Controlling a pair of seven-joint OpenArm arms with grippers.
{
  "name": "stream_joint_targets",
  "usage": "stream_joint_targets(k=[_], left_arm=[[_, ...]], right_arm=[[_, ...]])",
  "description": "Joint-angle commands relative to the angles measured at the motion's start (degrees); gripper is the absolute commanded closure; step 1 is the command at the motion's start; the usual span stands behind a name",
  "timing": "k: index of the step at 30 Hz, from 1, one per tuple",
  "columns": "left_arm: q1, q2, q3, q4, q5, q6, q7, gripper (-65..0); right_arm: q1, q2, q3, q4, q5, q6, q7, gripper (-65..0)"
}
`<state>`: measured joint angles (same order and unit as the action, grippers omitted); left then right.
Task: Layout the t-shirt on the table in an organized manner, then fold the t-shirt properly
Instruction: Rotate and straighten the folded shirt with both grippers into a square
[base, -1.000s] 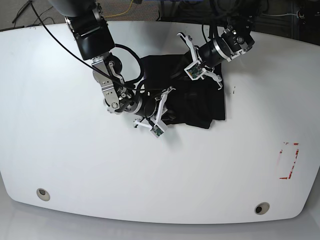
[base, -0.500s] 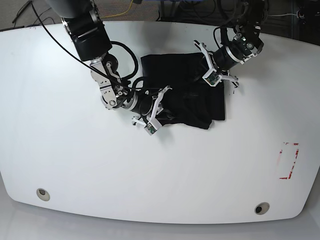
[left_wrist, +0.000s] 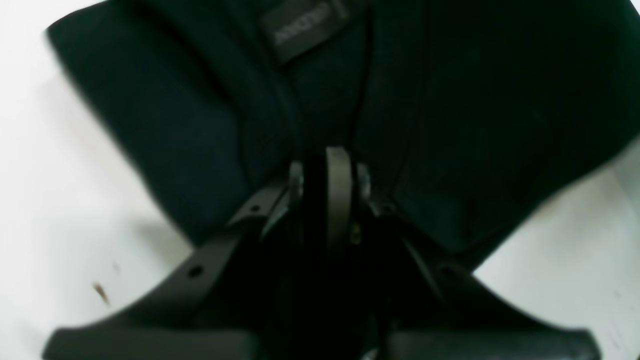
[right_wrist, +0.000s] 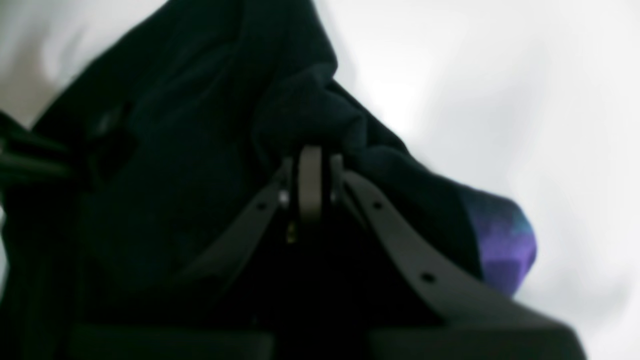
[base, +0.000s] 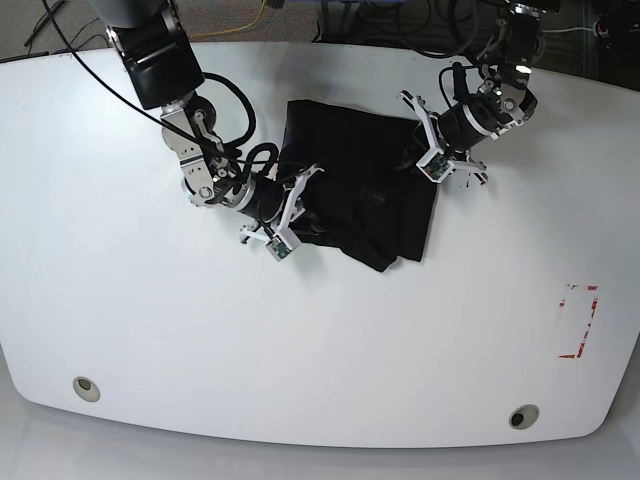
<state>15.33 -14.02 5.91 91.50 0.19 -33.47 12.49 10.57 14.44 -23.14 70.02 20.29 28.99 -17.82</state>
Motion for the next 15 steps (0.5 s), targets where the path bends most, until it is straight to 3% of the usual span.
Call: stream_joint_targets(k=[1, 10, 15], left_arm=[[-1.1, -1.7, -0.4, -0.4, -0.1, 0.4, -0.3, -3.2], [-6.5, -1.8, -0.4, -2.5, -0.2, 0.4, -0.5, -3.2], [-8.8, -1.8, -0.4, -1.8, -0.2, 0.4, -0.7, -3.2]], right_arm=[[-1.6, 2.5, 0.2, 3.0, -2.7, -3.4, -3.4, -1.8], [-7.5, 6.4, 0.4, 14.1, -2.1, -8.6, -3.6, -1.8], [-10.5, 6.7, 3.9, 23.1, -2.1, -10.3, -5.2, -1.8]])
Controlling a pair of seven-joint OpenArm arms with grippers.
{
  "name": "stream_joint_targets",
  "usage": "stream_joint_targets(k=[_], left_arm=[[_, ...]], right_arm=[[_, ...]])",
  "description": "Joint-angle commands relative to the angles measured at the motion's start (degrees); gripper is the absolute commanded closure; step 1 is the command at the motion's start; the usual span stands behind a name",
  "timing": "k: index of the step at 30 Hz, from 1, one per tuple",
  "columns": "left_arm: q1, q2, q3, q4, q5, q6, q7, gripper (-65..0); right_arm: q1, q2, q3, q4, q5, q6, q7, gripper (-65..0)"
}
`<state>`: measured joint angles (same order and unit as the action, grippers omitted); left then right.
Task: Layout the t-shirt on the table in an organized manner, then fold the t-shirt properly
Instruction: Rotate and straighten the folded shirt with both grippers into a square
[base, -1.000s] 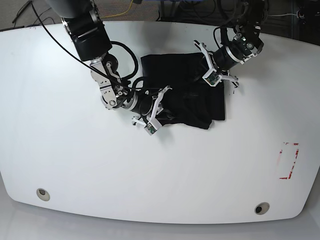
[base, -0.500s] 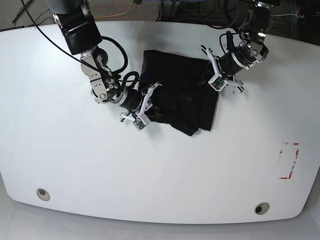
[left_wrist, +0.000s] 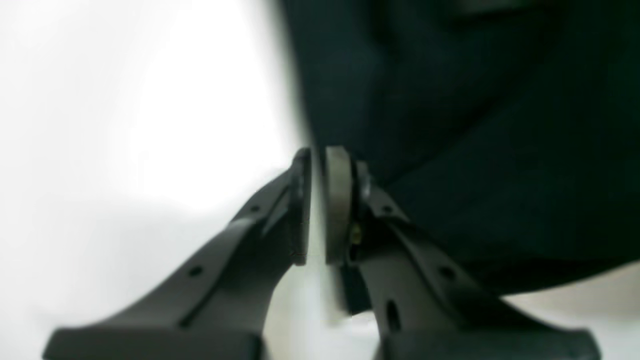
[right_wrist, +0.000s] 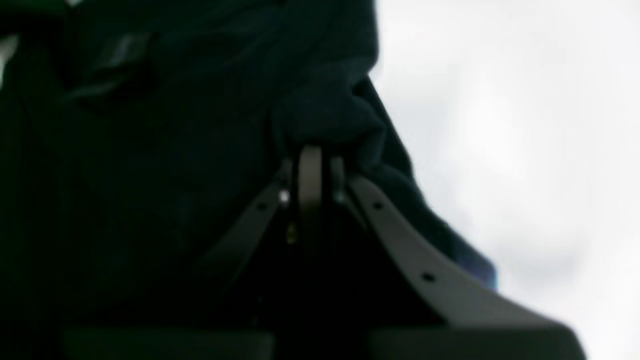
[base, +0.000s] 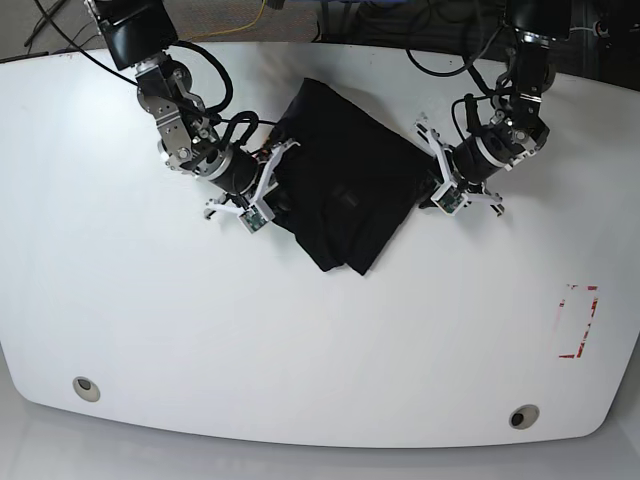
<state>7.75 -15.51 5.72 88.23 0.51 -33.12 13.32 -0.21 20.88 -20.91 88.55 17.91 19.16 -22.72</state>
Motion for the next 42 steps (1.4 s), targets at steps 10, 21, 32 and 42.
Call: stream_joint_targets(k=[10, 21, 32, 42], left_arm=[[-1.9, -0.2, -0.3, 7.7, -0.6, 0.0, -1.4, -3.2], [5.9, 5.8, 0.0, 14.9, -0.7, -0.2, -1.2, -3.2], [11.0, 10.2, 5.1, 14.5, -0.6, -0.2, -1.5, -3.2], [11.2, 11.9, 6.2, 5.7, -0.6, -0.2, -1.3, -3.2]], right_arm=[[0.3, -2.3, 7.8, 17.0, 0.2, 0.1, -7.1, -1.9], [8.3, -4.2, 2.1, 10.5, -0.2, 0.1, -9.0, -1.9], [13.7, -9.0, 0.8, -2.5, -0.3, 4.4, -6.8, -1.9], [14.8, -10.4, 0.9, -14.3, -6.0, 5.2, -0.5, -1.9]])
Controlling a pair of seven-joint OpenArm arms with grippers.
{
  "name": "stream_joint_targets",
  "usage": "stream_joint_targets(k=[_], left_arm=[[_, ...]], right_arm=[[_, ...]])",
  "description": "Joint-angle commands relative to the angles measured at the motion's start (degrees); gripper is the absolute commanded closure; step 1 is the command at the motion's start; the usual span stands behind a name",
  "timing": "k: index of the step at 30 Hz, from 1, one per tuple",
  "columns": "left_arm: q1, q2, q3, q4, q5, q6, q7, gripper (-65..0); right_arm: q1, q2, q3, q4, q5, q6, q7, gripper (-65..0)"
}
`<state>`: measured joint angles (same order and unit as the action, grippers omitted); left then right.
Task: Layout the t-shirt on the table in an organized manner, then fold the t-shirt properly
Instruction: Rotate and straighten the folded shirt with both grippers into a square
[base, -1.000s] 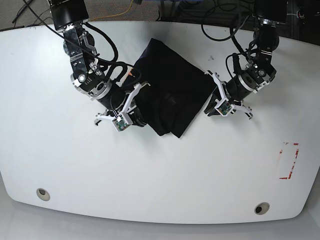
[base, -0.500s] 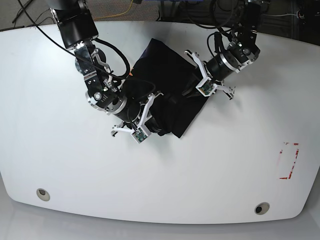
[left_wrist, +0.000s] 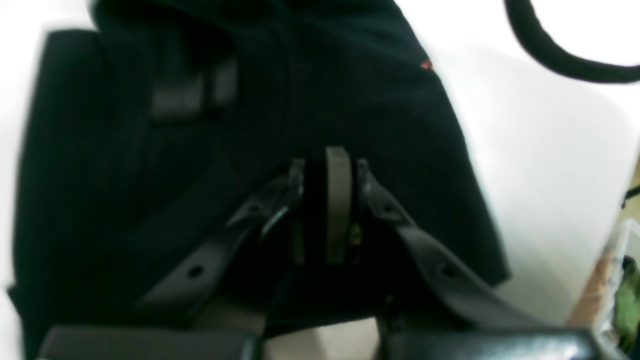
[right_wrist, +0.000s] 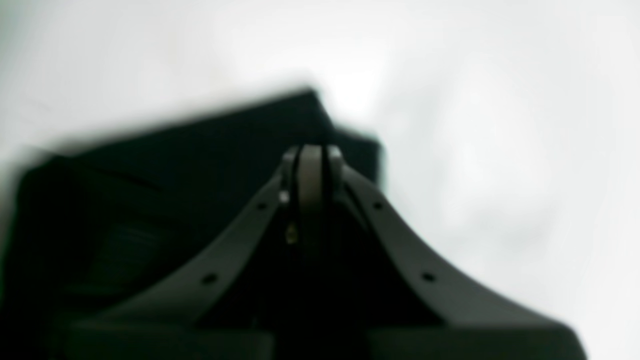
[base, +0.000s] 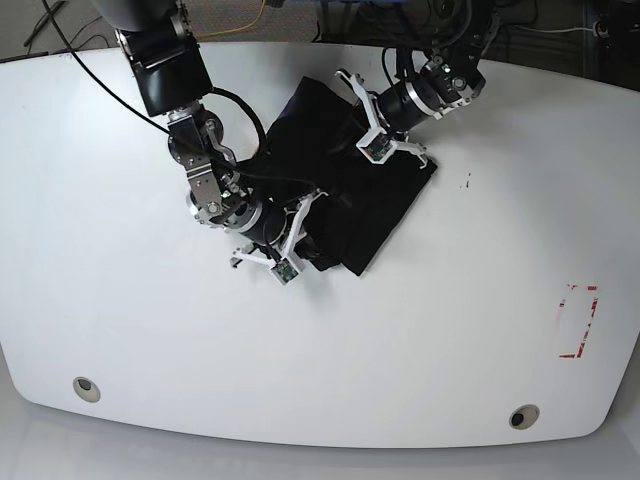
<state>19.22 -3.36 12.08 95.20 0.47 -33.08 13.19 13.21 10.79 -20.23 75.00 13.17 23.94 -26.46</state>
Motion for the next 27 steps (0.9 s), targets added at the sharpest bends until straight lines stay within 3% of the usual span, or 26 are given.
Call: stream_joint_targets(k=[1, 6, 16, 27], left_arm=[[-0.5, -0.2, -0.3, -2.5, -0.6, -0.2, -1.2, -3.2], [-2.8, -0.6, -0.5, -6.0, -0.5, -0.2, -1.1, -3.2], [-7.5, -6.8, -0.5, -10.5, -0.5, -0.2, -1.1, -3.2], [-13.2, -12.6, -0.6, -14.5, -0.6, -0.2, -1.1, -3.2]], right_arm=[[1.2, -0.3, 0.2, -1.6, -1.9, 0.5, 4.2, -1.9], [-0.7, 0.7, 0.3, -3.6, -3.8, 0.5, 7.2, -1.9], [-6.7, 4.6, 2.1, 2.2, -3.4, 0.1, 7.4, -1.9], [-14.8, 4.7, 8.0, 13.3, -3.7, 0.0, 2.0, -1.9]])
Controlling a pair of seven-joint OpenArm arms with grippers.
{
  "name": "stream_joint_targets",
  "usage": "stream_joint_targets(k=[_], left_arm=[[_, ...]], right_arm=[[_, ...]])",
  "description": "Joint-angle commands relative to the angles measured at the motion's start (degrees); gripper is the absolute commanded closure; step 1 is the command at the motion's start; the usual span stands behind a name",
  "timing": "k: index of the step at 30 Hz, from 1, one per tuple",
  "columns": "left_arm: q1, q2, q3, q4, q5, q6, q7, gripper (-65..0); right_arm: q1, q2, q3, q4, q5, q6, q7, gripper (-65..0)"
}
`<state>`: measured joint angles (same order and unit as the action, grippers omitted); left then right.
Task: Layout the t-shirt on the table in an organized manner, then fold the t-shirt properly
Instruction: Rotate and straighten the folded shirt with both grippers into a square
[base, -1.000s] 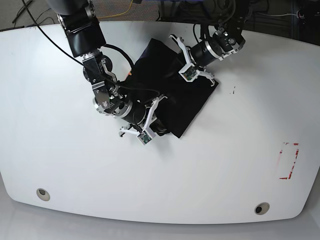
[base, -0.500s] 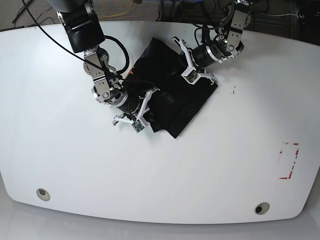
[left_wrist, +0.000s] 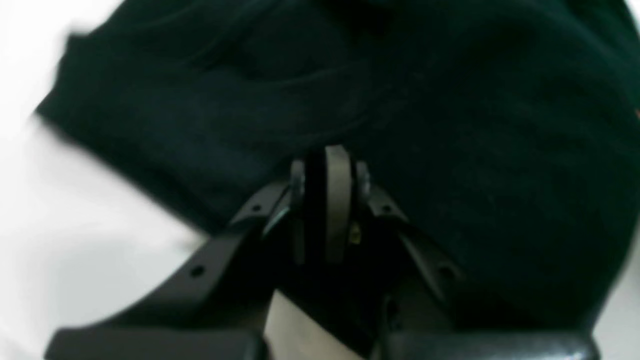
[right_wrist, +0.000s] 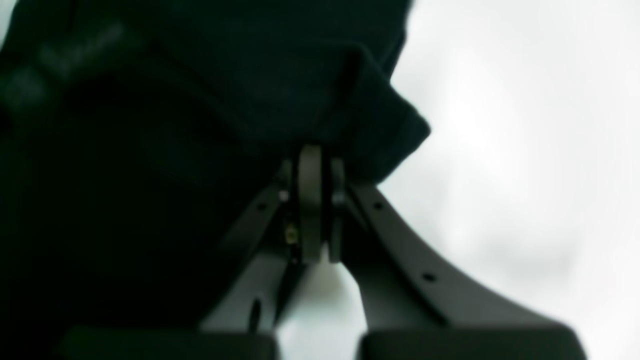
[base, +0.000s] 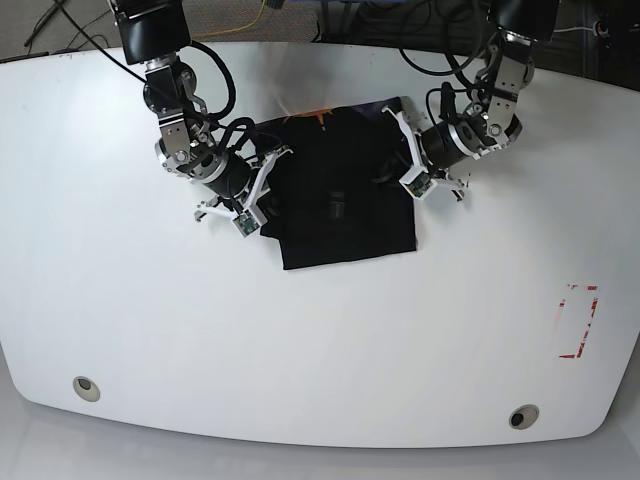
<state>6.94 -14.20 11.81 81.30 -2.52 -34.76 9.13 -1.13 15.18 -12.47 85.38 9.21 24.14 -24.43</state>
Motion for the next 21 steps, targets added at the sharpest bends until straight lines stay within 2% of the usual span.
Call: stream_joint_targets(k=[1, 11, 16, 21], left_arm=[[-1.4, -2.1, -0.3, -0.8, 2.4, 1.5, 3.0, -3.2], [-4.1, -2.6, -0.5, 0.1, 2.4, 1.5, 3.0, -3.2], [-4.3, -2.6, -3.2, 3.0, 2.4, 1.5, 3.1, -3.2], [-4.1, -2.6, -5.6, 8.1, 2.4, 1.5, 3.1, -3.2]], right_arm=[[-1.1, 0.3, 0.2, 3.9, 0.1, -0.2, -0.1, -1.9], [-2.5, -1.0, 0.3, 6.5, -0.1, -0.3, -0.3, -1.9], [-1.6, -0.9, 0.3, 9.7, 0.0, -0.3, -0.6, -1.9], [-1.2, -0.8, 1.3, 13.9, -0.1, -0.3, -4.1, -1.9]])
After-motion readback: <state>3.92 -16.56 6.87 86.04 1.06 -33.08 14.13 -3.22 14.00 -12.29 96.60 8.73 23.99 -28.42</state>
